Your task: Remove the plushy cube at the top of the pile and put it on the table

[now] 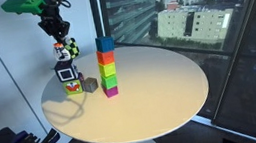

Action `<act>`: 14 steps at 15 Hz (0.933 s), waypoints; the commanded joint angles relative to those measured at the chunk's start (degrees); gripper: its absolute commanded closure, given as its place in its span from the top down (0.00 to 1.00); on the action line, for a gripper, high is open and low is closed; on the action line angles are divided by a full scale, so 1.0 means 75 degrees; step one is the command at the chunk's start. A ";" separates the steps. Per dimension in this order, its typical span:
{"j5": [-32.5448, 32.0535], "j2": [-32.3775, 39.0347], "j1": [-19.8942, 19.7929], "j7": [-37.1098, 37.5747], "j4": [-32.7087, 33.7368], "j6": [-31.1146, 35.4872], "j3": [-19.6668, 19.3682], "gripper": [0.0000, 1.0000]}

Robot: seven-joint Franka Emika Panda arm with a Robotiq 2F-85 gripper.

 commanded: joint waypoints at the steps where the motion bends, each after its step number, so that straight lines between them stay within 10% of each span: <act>1: -0.0230 -0.0334 -0.0231 0.0585 0.0313 -0.0631 -0.0102 0.04; 14: -0.1125 -0.0596 -0.1331 0.1873 0.0471 -0.1540 -0.0488 0.05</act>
